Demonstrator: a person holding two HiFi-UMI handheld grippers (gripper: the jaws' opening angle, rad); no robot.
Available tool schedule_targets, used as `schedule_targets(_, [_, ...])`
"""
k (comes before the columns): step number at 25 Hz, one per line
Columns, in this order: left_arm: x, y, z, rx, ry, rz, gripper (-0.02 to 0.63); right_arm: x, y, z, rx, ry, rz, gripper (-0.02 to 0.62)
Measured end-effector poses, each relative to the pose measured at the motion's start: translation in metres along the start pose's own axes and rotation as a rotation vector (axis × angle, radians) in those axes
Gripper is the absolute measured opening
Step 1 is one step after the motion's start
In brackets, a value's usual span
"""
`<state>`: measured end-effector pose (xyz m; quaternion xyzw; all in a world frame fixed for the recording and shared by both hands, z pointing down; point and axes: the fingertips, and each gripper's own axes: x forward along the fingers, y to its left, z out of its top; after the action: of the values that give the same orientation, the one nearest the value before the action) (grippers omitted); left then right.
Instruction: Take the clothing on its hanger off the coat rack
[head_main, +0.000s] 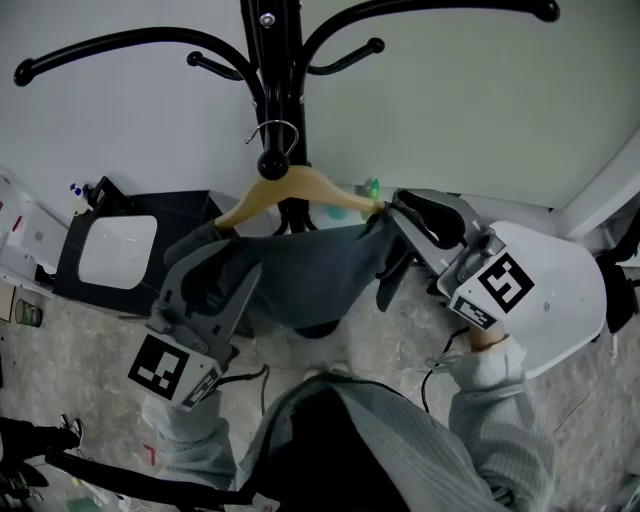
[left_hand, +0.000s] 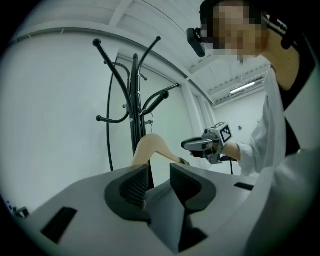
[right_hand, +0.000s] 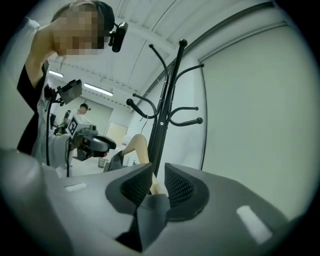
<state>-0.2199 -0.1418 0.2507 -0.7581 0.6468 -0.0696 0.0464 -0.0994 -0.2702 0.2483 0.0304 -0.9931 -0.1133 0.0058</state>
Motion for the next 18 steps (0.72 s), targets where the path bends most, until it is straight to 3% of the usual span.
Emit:
schedule_targets(4, [0.002, 0.009, -0.004, 0.069, 0.119, -0.062, 0.167, 0.010, 0.005, -0.005, -0.073, 0.124, 0.188, 0.109])
schedule_targets(8, [0.003, 0.033, -0.004, 0.171, 0.229, -0.092, 0.183, 0.021, 0.005, -0.016, -0.112, 0.245, 0.348, 0.140])
schedule_targets(15, [0.011, 0.051, -0.035, 0.244, 0.464, -0.373, 0.184, 0.042, 0.016, -0.034, -0.123, 0.405, 0.614, 0.147])
schedule_targets(18, [0.022, 0.055, -0.049, 0.199, 0.508, -0.451, 0.183, 0.048, 0.024, -0.044, -0.097, 0.463, 0.735, 0.147])
